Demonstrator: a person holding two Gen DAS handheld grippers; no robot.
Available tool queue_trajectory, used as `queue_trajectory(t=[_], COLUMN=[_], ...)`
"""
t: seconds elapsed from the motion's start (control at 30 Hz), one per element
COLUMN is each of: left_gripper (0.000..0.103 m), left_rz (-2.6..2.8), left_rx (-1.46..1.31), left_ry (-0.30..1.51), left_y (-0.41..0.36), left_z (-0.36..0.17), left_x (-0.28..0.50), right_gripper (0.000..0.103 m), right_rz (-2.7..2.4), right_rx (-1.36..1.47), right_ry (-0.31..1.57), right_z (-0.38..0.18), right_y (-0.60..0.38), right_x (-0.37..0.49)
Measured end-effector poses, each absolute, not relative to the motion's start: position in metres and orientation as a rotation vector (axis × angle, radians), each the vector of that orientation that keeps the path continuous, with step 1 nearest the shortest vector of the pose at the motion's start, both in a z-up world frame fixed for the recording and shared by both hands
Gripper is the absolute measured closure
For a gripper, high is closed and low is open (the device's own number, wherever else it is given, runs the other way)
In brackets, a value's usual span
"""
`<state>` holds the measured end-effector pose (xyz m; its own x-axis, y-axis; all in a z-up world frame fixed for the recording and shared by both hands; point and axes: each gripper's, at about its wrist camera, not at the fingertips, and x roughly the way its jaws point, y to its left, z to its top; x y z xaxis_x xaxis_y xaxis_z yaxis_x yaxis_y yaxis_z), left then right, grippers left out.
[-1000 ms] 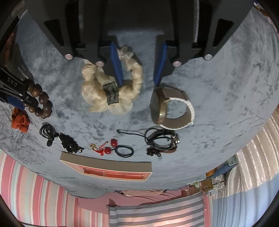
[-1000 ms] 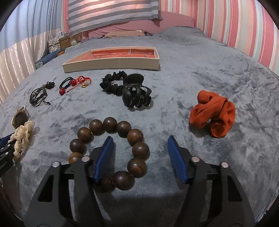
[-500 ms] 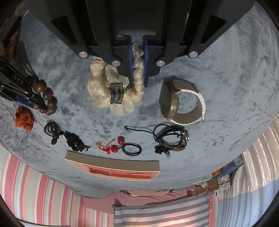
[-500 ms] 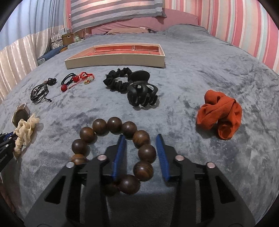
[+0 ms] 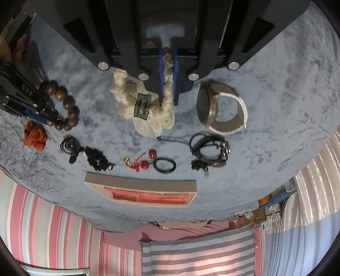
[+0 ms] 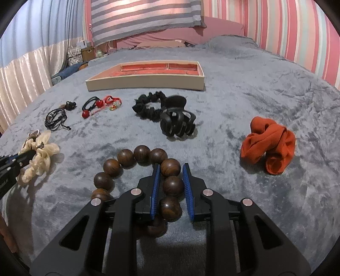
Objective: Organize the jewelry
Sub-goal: 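Carry the cream scrunchie and bead bracelet with both grippers into the brick-lined tray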
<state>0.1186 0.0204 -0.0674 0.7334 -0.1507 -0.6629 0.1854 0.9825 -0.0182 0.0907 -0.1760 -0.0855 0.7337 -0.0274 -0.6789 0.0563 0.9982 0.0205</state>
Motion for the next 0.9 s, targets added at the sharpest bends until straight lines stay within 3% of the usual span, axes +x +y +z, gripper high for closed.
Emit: queue_trajectory(t=[0.47,0.9], left_gripper=[0.096,0.096], left_rz=[-0.191,-0.237], left_rx=[0.056,0.041], left_ry=[0.630,0.639], left_y=[0.009,-0.008], left_z=[-0.004,0.048], left_x=[0.142,0.232], right_gripper=[0.083,0.083], right_rz=[0.005,0.001], right_rx=[0.027,0.055], right_ry=[0.631,0.597], right_z=[-0.016,0.042], right_y=[-0.167,-0.182], right_x=[0.101,0.185])
